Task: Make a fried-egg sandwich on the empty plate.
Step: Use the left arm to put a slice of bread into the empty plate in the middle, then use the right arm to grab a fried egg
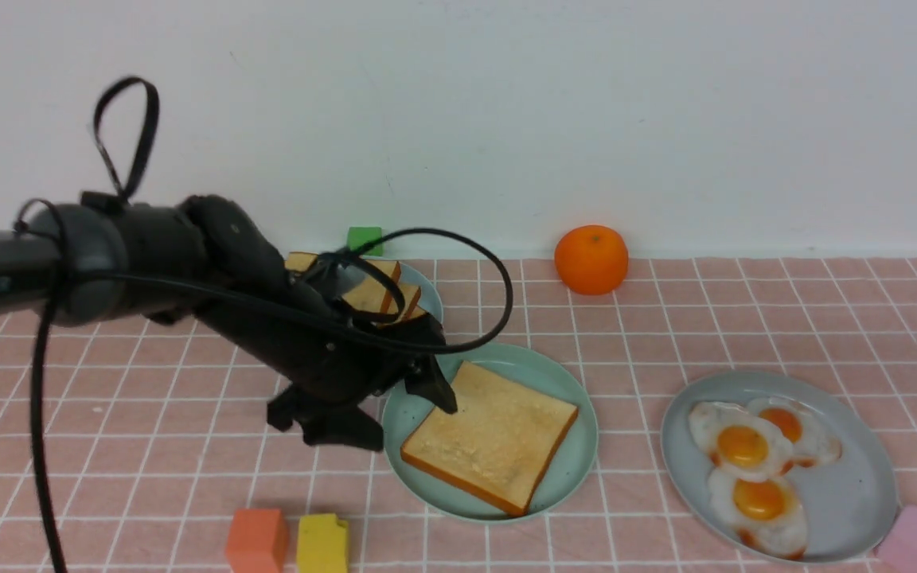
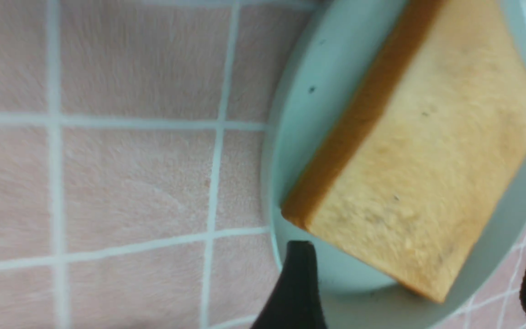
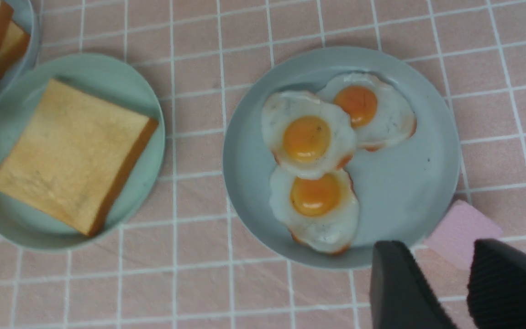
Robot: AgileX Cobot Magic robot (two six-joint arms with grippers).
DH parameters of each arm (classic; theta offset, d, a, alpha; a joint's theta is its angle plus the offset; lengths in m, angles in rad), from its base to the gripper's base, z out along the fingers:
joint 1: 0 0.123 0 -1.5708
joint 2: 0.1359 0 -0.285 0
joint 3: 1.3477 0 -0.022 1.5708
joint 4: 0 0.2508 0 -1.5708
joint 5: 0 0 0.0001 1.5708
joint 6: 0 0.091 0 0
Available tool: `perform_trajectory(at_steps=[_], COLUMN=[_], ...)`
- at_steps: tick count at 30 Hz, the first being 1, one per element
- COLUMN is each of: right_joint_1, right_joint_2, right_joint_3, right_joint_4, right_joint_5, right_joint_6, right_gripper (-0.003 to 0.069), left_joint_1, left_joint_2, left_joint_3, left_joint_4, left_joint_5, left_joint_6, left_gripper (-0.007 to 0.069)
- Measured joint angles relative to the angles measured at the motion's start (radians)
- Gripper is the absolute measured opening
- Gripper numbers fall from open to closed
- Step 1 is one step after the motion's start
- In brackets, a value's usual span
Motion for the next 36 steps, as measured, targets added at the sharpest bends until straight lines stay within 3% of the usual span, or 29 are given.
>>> perform_trajectory(at_steps=[4,6,12,19,24,36], right_joint_1=[0.0,0.0,-0.025,-0.2,-0.287,-0.289], right_joint_2=[0.063,0.154,0.357,0.498,0.597,0.698], right_joint_3=[-0.074,-0.134,-0.142,-0.118,-0.058,-0.023], right_joint_4=[0.0,0.018,0.16,0.346,0.567,0.848], right_joint_5=[0.074,0.117,0.073,-0.097,-0.235,-0.349], right_joint_6=[-0.013,-0.006,-0.019,-0.128,-0.246,-0.569], right_gripper=[0.0309,0.035,0.0391,0.0393,0.0394,0.0394], left_joint_1=[0.0,0.0,0.0,0.0,0.0,0.0], left_joint_2=[-0.058,-0.104,-0.211,-0.381,-0.464,-0.462], left_joint_3=[-0.062,-0.138,-0.167,-0.018,0.099,0.107], left_joint_4=[0.124,0.227,0.298,0.291,0.291,0.291], left_joint_5=[0.098,0.215,0.365,0.311,0.21,0.188], left_joint_6=[0.03,0.056,0.072,0.067,0.067,0.066], left_gripper=[0.0617,0.0568,0.0451,0.0302,0.0204,0.0192])
